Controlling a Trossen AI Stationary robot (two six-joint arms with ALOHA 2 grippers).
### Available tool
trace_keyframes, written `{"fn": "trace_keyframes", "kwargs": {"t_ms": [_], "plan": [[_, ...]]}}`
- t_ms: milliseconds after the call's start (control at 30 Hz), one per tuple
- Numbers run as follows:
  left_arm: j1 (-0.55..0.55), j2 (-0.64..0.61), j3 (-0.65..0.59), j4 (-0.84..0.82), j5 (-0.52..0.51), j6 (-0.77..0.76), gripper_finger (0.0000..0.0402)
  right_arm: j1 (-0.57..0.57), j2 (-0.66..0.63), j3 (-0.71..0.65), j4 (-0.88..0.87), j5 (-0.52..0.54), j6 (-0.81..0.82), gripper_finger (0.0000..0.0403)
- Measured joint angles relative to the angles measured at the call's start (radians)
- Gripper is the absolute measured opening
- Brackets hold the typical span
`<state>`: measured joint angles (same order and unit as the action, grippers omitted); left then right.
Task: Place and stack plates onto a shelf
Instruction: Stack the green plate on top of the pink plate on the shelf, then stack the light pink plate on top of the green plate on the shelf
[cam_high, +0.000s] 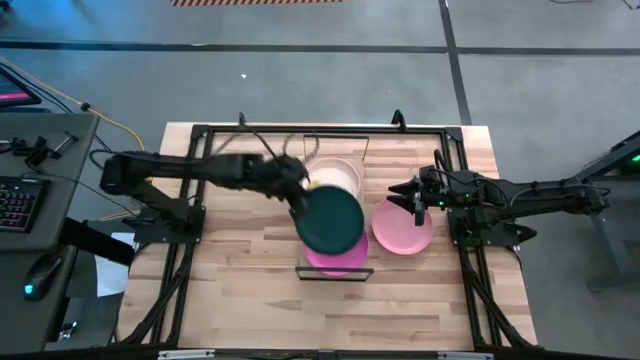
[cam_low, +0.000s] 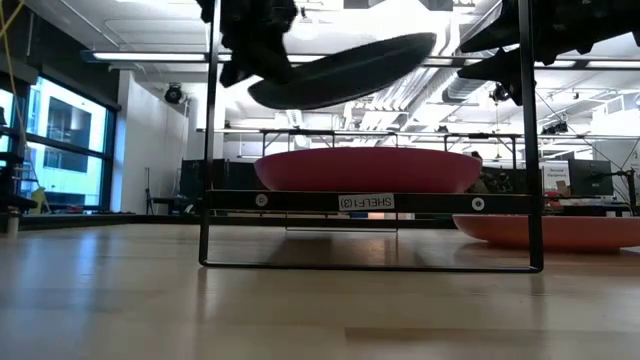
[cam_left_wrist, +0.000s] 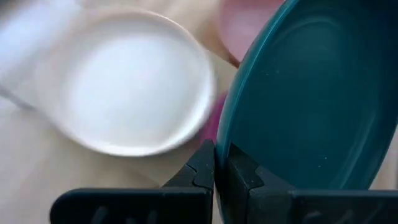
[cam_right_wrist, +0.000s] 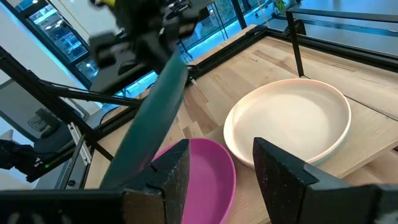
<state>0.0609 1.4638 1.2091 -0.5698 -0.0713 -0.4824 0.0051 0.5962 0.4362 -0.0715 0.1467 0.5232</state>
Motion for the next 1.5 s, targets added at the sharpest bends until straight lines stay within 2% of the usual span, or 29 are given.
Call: {"fn": "trace_keyframes", "kwargs": {"t_ms": [133, 333, 667, 1000, 1167, 1500], "plan": [[-0.065, 0.055, 0.000, 0.013, -0.014, -0.101, 0.0001, 0.000, 0.000, 0.000, 0.000, 0.000, 0.000, 0.0158], [-0.127, 0.107, 0.000, 0.022, -0.151, -0.225, 0.0001, 0.000, 0.000, 0.000, 0.000, 0.000, -0.005, 0.0158], [-0.156, 0.181, 0.000, 0.043, -0.088, -0.294, 0.0002, 0.000, 0.000, 0.000, -0.010, 0.000, -0.006, 0.0158], [-0.152, 0.183, 0.000, 0.045, -0.086, -0.240, 0.0019, 0.000, 0.000, 0.000, -0.018, 0.000, -0.007, 0.0158], [-0.152, 0.183, 0.000, 0.045, -0.066, -0.195, 0.0044, 0.000, 0.000, 0.000, -0.018, 0.000, -0.007, 0.0158], [-0.115, 0.111, 0.042, 0.045, -0.064, -0.065, 0.0140, 0.000, 0.000, 0.000, -0.017, 0.000, 0.000, 0.0158]]}}
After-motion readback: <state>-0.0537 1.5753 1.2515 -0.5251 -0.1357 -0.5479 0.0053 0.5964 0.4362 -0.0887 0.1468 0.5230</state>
